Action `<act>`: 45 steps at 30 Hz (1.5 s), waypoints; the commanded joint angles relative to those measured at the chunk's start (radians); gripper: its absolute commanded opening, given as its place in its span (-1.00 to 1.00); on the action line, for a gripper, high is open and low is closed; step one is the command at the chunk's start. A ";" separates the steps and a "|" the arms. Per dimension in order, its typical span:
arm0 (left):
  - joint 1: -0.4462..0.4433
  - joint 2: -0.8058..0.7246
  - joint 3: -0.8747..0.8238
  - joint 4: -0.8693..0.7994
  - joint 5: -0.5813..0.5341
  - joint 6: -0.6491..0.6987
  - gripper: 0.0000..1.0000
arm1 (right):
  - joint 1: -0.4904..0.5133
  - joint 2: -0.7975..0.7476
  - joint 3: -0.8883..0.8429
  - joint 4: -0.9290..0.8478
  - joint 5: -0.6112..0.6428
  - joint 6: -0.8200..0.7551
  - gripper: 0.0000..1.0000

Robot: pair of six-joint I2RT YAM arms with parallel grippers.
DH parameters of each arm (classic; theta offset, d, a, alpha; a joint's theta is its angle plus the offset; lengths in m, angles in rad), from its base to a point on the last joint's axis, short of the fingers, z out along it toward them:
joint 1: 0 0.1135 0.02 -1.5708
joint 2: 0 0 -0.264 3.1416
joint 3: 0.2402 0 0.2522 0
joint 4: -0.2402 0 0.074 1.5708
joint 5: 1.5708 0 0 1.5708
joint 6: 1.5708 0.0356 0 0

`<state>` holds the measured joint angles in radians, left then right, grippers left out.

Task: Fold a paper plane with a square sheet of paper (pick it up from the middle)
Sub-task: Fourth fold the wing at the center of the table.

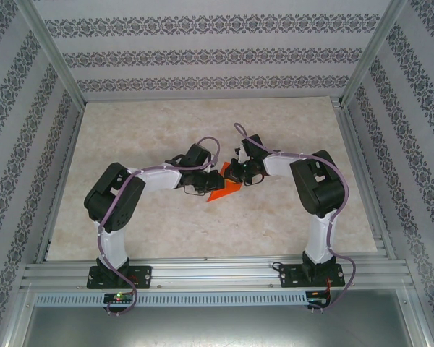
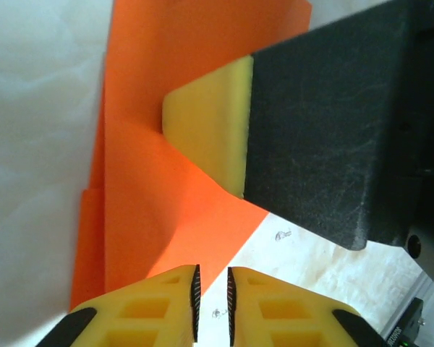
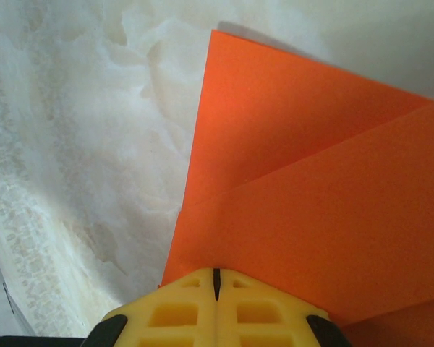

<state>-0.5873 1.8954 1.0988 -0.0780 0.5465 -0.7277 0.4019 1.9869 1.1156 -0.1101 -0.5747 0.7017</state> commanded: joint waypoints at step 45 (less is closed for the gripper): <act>-0.008 -0.073 -0.036 -0.111 -0.006 -0.047 -0.63 | -0.011 0.098 -0.011 -0.166 0.141 -0.044 -0.95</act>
<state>-0.5938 1.8656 1.0554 -0.1616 0.5106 -0.7757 0.4011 1.9991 1.1400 -0.1493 -0.5777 0.6800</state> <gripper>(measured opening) 0.185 0.039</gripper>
